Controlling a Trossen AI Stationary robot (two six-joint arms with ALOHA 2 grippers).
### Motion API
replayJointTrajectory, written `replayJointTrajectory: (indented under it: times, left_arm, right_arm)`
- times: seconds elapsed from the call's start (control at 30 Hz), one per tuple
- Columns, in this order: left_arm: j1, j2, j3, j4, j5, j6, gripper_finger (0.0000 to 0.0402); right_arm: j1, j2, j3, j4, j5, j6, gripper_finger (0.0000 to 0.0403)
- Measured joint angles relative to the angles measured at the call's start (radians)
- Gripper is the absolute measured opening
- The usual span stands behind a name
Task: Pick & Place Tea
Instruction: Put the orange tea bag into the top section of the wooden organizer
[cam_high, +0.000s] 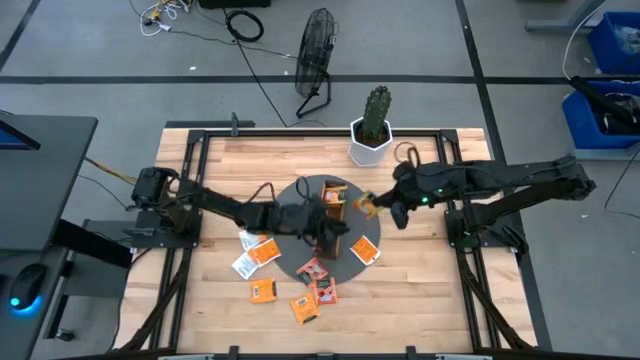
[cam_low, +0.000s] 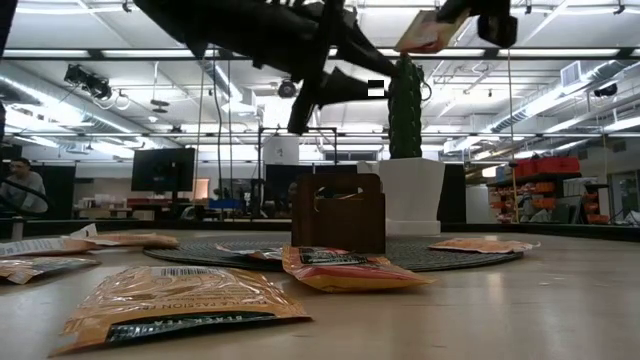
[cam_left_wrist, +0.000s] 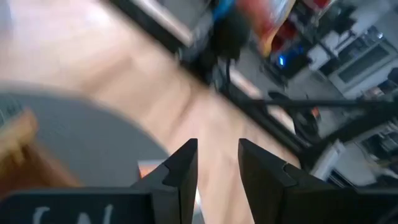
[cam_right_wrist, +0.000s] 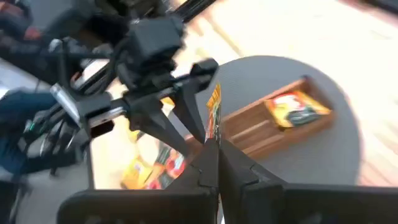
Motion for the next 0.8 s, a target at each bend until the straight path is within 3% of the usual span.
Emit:
replayJointTrajectory:
  times: [0.3,0.43,0.6,0.8]
  left_arm:
    - [0.080,-0.129,-0.001,-0.018,-0.164,0.407,0.0091]
    - [0.115,-0.232,0.000,-0.031,-0.150,0.505,0.0083]
    - [0.168,-0.402,-0.001,-0.239,-0.092,0.543,0.0071]
    - [0.247,-0.612,-0.001,-0.467,-0.048,0.613,0.0056]
  right_arm:
    - [0.001,-0.029,0.000,0.000,0.213,0.100,0.0000]
    - [0.021,-0.024,0.000,0.046,0.333,0.057,0.0000]
    - [0.024,-0.012,0.000,0.091,0.452,0.115,0.0000]
    - [0.002,0.061,-0.001,0.185,0.463,0.186,0.0000]
